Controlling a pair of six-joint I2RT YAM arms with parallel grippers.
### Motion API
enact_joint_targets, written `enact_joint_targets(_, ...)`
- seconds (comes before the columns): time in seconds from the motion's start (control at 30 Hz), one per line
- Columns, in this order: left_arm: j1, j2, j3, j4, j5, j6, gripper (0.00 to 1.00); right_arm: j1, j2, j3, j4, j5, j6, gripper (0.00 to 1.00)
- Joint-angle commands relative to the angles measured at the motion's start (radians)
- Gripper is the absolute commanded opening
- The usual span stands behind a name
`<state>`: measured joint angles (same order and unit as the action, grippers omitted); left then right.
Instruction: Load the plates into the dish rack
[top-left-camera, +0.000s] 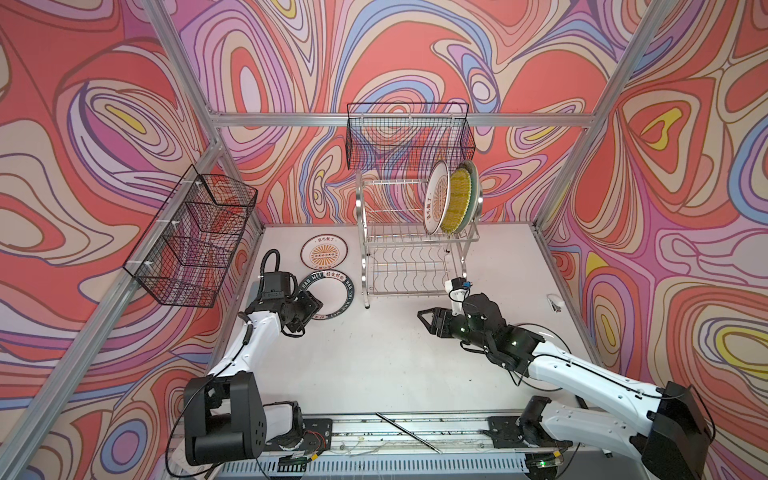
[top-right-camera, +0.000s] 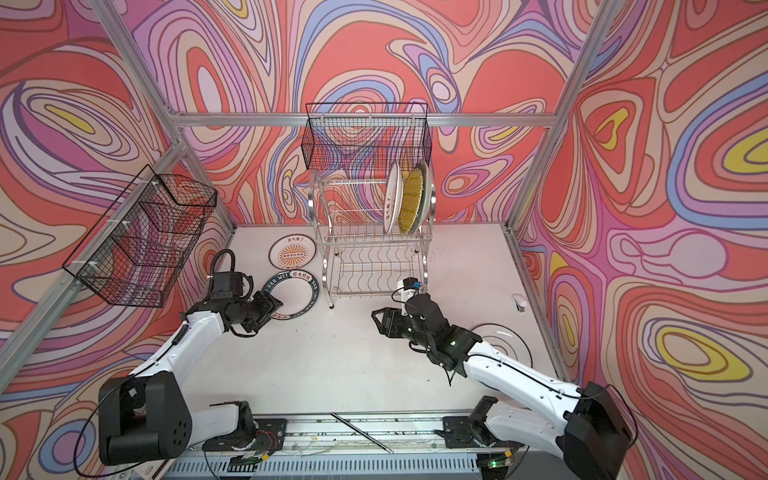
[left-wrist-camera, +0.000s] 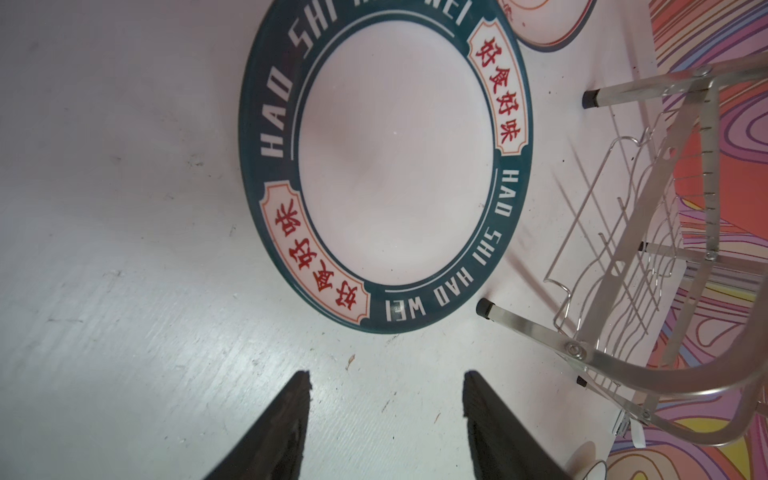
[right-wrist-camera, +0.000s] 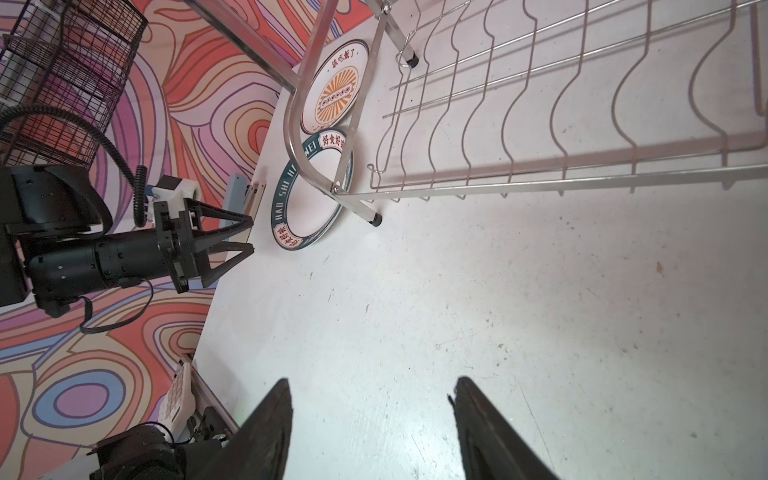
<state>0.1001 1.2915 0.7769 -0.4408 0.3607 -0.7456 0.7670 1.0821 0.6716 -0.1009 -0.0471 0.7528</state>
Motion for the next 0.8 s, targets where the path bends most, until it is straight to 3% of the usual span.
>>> enact_joint_targets(0.0,0.011,0.027,-0.008,0.043,0.022,-0.007,0.62,-0.001,0.012,0.026,0.011,-0.006,-0.002,0.63)
enact_joint_targets(0.77,0.027,0.138,-0.014,0.139,0.030,-0.037,0.59,0.000,0.004,0.053,-0.046,0.009,-0.017,0.63)
